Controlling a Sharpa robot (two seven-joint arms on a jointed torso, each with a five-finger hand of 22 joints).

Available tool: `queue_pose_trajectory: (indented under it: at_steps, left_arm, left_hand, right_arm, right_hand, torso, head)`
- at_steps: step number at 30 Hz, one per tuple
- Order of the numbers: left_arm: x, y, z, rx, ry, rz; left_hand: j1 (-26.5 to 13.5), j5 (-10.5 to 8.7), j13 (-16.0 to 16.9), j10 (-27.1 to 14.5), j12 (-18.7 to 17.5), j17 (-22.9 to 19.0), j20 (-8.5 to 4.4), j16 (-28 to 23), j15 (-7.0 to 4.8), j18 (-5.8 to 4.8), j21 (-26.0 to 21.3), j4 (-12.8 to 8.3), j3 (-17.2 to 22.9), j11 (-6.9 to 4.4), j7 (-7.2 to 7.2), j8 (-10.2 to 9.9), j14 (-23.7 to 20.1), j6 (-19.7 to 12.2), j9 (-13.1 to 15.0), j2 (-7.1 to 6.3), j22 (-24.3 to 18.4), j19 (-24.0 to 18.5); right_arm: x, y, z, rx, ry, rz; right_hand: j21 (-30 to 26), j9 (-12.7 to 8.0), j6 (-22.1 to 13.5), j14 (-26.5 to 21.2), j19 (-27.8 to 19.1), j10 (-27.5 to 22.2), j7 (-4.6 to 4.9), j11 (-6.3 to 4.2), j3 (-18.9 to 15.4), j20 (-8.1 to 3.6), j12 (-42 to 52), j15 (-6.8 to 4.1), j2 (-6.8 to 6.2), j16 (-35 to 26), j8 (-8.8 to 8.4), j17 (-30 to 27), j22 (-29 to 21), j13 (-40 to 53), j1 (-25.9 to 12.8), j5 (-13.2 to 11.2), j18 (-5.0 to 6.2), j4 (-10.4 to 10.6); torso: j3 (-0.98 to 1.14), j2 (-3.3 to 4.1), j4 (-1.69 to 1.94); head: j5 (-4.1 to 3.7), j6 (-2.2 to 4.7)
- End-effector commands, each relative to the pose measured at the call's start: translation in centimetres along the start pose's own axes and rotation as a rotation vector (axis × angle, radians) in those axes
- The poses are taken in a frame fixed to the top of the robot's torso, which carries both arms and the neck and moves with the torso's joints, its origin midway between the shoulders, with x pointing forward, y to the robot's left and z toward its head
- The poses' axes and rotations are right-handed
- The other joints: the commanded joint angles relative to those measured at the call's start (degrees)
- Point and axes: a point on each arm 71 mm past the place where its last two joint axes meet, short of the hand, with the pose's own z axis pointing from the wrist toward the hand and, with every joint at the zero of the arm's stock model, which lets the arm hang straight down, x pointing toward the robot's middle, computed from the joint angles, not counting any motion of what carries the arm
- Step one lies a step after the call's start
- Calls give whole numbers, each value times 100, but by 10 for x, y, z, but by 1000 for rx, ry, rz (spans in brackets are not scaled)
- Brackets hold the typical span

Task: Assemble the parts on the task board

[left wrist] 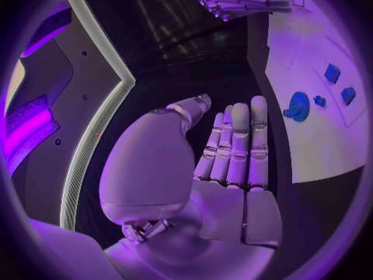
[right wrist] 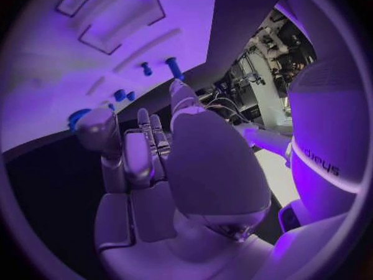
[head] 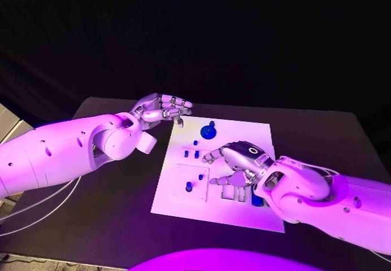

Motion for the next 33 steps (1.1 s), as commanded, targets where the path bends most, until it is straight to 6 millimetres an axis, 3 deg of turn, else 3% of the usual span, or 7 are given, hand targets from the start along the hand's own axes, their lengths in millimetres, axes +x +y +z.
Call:
queue_pose_trajectory:
  at_steps: [1,8,11,12,13,20,33]
  left_arm:
    - [2,0,0,5,15,-15]
    - [4,2,-2,5,15,-20]
    - [5,4,-3,3,17,-24]
    - [6,5,-3,3,18,-26]
    - [6,5,-3,2,19,-27]
    - [9,8,-4,0,25,-34]
    - [8,8,-6,-3,23,-37]
  left_hand:
    - [37,3,5,-42,14,-6,4,-21,22,82,-19,16,-15,3,8,-22,-5,-21,-5,7,-7,34]
    - [31,1,5,-44,16,-7,5,-21,23,81,-23,21,-21,4,8,-22,-5,-22,-6,3,-9,35]
    - [31,1,5,-44,16,-7,5,-21,23,81,-23,21,-21,4,8,-22,-5,-22,-6,3,-9,35]
    - [31,1,5,-44,16,-7,5,-21,23,81,-23,21,-21,4,8,-22,-5,-22,-6,3,-9,35]
    - [31,1,5,-44,16,-7,5,-21,23,81,-23,21,-21,4,8,-22,-5,-22,-6,3,-9,35]
    - [23,1,4,-46,17,-7,6,-22,24,80,-27,28,-28,5,9,-23,-5,-24,-6,-1,-12,35]
    - [16,1,4,-50,19,-8,7,-22,25,80,-32,35,-34,5,10,-24,-5,-25,-7,-4,-16,37]
  right_arm:
    - [-17,-24,-13,141,-6,222]
    - [-40,-75,-56,389,-1,365]
    - [-43,-86,-75,470,18,384]
    - [-44,-89,-81,496,26,385]
    - [-44,-90,-86,516,34,383]
    - [-32,-87,-110,621,99,322]
    - [1,-73,-111,652,162,214]
  right_hand:
    - [425,35,260,98,203,580,71,-48,92,-32,246,-41,137,109,163,235,354,84,-113,-22,-107,-7]
    - [1028,107,544,247,412,1693,-220,-406,190,-298,1148,-333,85,357,462,792,887,808,-319,-17,-222,-9]
    - [1453,226,507,317,547,2222,-235,-557,164,-342,4542,-412,66,491,659,1065,1266,4534,-578,-23,-323,-14]
    - [1768,323,471,425,640,2662,-290,-479,146,-379,6442,-366,150,708,803,1632,1542,6841,-871,-26,-371,-73]
    - [1921,456,373,460,675,2727,-286,-456,183,-361,7034,-368,143,827,984,1927,1686,7603,-915,-26,-404,11]
    - [2427,587,315,591,825,3191,-302,-447,107,-328,7676,-351,177,1071,1210,2704,2117,8502,-1381,-20,-515,11]
    - [2613,625,324,626,882,3211,-317,-456,40,-326,7698,-354,126,1127,1297,2908,2270,8533,-1557,-13,-558,19]
  torso:
    - [-12,-21,-24]
    - [-18,-63,-62]
    - [-7,-75,-79]
    - [-5,-80,-87]
    - [-3,-85,-94]
    - [3,-107,-147]
    - [1,-105,-146]
  head:
    - [-239,67]
    - [-610,76]
    - [-686,66]
    - [-719,64]
    - [-763,62]
    - [-843,31]
    - [-821,-69]
